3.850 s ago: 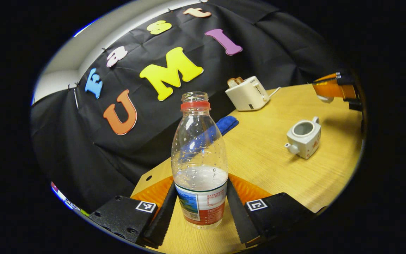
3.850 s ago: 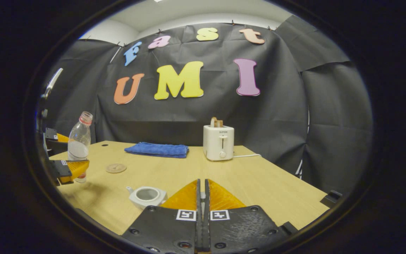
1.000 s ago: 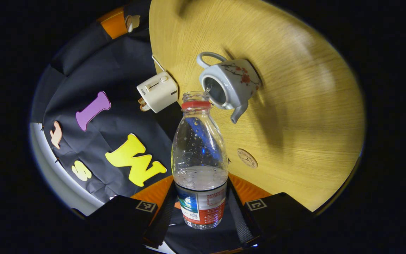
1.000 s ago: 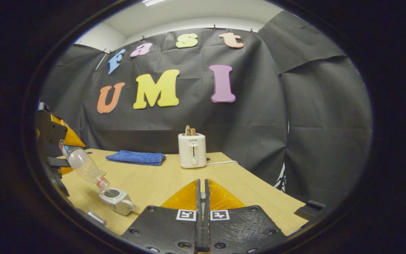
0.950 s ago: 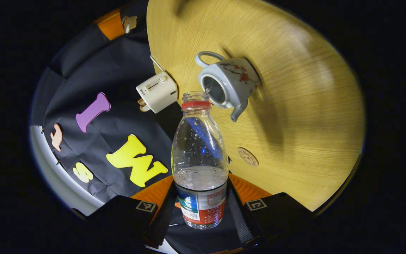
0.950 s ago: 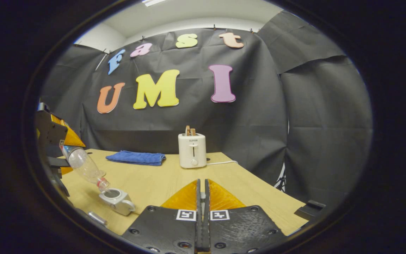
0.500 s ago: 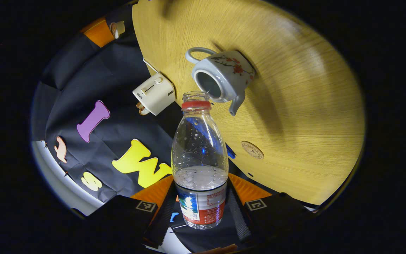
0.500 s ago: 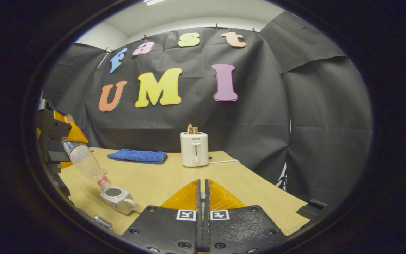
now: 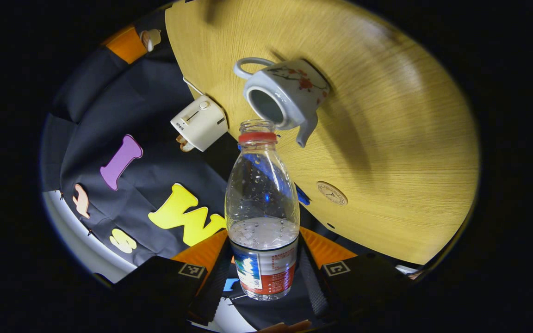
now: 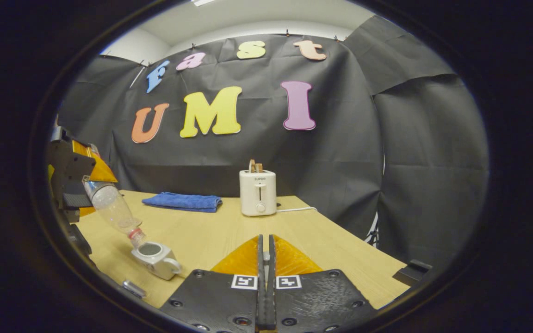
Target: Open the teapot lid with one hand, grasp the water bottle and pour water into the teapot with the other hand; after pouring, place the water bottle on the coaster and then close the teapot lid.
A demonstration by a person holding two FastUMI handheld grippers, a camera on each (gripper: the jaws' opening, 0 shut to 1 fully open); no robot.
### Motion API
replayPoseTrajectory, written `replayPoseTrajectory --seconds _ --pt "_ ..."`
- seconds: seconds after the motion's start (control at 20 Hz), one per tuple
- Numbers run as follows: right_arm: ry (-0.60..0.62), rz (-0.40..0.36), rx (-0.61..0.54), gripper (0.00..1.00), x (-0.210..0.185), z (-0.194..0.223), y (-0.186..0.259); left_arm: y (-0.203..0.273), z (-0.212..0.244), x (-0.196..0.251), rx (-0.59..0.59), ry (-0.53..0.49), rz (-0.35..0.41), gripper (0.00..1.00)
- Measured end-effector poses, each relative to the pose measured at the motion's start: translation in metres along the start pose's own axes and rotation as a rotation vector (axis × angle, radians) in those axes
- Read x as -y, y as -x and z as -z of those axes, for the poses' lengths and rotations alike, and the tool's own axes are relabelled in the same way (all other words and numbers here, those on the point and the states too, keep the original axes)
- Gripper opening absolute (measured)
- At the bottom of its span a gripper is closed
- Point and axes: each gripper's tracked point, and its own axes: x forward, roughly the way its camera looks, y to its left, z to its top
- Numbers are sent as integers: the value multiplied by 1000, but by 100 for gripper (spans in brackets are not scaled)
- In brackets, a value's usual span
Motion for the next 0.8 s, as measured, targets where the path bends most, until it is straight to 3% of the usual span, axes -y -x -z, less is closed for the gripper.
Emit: replayPoseTrajectory --seconds 0.25,0.35,0.8 --pt "-3 9 -6 0 3 3 -3 -1 10 3 7 105 -31 77" --pt "0 15 -11 0 4 5 -4 -2 14 11 28 204 -18 80" --pt "35 8 -32 0 -10 15 -7 -36 55 38 7 685 1 74"
